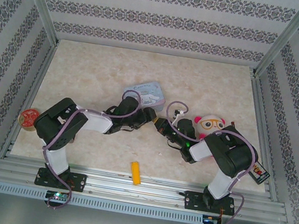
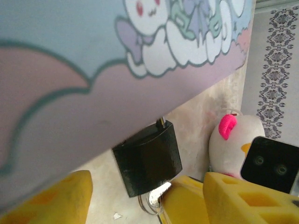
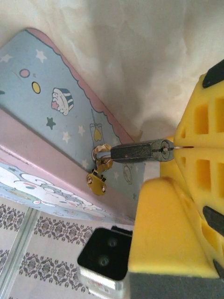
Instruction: Unlock a padlock with a key
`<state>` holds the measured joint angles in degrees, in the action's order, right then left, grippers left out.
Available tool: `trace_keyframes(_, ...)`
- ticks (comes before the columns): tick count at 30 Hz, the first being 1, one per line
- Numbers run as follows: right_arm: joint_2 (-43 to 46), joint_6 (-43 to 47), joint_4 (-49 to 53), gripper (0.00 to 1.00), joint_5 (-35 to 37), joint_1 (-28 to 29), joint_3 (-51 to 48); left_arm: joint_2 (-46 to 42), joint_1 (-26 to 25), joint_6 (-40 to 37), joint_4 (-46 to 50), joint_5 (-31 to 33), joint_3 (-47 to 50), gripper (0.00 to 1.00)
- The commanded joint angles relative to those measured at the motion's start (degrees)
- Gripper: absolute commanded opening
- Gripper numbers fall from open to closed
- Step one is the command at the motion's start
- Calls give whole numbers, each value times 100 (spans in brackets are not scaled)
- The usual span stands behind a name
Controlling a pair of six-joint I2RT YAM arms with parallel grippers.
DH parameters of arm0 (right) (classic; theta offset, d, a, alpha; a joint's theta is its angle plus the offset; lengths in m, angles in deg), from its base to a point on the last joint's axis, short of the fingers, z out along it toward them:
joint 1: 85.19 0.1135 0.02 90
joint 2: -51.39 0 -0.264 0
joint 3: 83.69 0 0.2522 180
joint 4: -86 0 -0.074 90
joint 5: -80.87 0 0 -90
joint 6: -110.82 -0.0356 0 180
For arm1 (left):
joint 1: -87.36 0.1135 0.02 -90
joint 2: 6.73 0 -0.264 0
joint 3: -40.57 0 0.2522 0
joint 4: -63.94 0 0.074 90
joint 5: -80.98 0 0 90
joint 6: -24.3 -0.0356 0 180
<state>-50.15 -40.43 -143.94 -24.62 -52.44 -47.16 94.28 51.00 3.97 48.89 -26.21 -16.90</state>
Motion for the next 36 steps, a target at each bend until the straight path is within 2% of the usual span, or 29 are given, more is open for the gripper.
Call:
trace_keyframes(1,-111,-176,-352,0,131,-43,68,-240,32,-128,-142,448,90,61)
trace_keyframes(12,-271,-352,-512,0,19,-41,184,331,41,192,-1020,552,181,54)
trace_keyframes(23,-357,-405,-556,0,15,-32,199,571,40,218,-1368,629,130,46)
trace_keyframes(36,-488,-449,-652,0,-8,-32,268,668,41,241,-1677,597,160,29)
